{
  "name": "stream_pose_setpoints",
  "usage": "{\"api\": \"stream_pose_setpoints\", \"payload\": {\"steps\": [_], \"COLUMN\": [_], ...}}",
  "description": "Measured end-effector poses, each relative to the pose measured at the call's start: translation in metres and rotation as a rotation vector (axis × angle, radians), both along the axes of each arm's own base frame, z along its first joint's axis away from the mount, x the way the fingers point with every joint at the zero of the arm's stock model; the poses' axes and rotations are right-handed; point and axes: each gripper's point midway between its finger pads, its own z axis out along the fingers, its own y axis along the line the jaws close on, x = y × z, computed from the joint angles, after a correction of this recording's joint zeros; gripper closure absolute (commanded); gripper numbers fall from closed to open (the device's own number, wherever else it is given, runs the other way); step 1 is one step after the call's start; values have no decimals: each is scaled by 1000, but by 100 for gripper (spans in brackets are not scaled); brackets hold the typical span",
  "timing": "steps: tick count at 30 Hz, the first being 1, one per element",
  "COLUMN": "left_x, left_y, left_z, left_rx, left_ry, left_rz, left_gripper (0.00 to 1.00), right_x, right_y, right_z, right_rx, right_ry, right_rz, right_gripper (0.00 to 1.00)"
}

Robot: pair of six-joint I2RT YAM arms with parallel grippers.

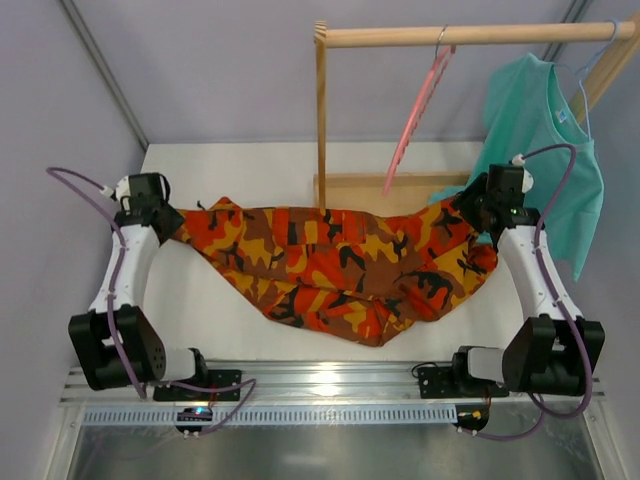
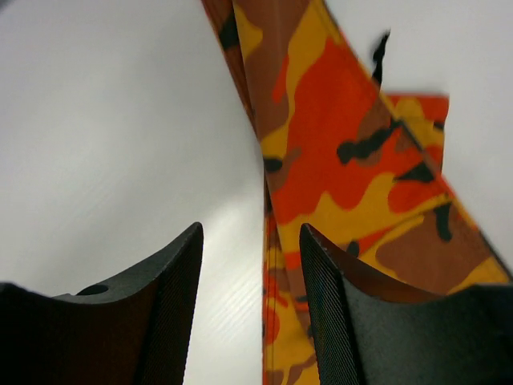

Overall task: Place the trousers on the hanger
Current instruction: Fold the trousers

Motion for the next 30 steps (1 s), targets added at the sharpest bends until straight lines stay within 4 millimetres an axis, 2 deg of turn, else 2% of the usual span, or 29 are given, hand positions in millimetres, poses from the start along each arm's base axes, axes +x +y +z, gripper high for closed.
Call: {"api": "stream_pose_setpoints", "payload": {"steps": [3, 6, 9, 11, 15, 19, 25, 28, 30], "left_x": [-29, -42, -53, -58, -57, -47, -41, -43, -43], "left_y": [-31, -57, -72, -77, -85, -92, -101, -105, -107], "left_z": [-28, -56, -78, -89, -101, -112, -130, -135, -136], "left_rx": [-73, -130, -181, -208, -257, -303, -360, -362, -364], "left_ry": [27, 77, 118, 132, 131, 120, 144, 156, 152], "left_rz": [-83, -153, -184, -186, -187, -186, -178, -178, -181], "left_gripper": [50, 50, 51, 50, 50, 51, 55, 56, 56], "right_x": [-25, -44, -54, -62, -84, -108, -142, -145, -135], "right_y": [7, 20, 47, 85, 144, 185, 264, 309, 336], "right_z": [-13, -25, -28, -23, -17, -34, -57, -56, -47], "right_rx": [0, 0, -31, -61, -91, -136, -225, -243, -241], "right_ry": [29, 58, 73, 56, 15, 33, 43, 17, -29], "right_rz": [9, 48, 133, 250, 440, 584, 873, 1013, 1073], "right_gripper": [50, 55, 60, 62, 66, 67, 64, 62, 62]}}
